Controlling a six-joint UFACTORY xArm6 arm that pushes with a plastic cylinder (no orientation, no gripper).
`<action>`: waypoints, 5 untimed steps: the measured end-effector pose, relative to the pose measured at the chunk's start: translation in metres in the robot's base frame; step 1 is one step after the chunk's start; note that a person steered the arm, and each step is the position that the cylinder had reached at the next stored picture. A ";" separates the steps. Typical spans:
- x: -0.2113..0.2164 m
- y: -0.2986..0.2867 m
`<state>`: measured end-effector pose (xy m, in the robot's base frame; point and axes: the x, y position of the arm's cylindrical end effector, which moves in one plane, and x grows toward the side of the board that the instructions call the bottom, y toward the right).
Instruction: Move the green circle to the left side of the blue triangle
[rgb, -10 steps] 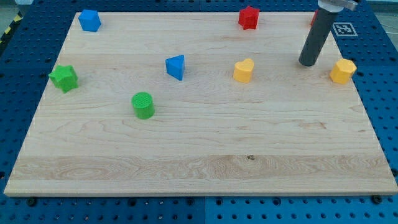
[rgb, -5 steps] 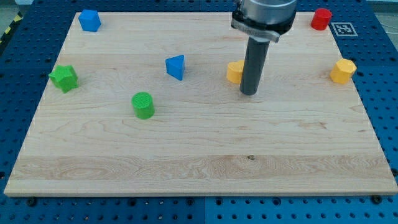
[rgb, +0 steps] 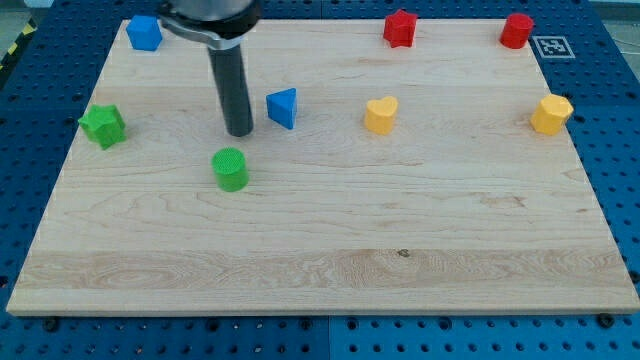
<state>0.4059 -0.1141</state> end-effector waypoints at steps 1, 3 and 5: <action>0.004 -0.020; 0.023 -0.042; 0.035 -0.047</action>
<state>0.4411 -0.1607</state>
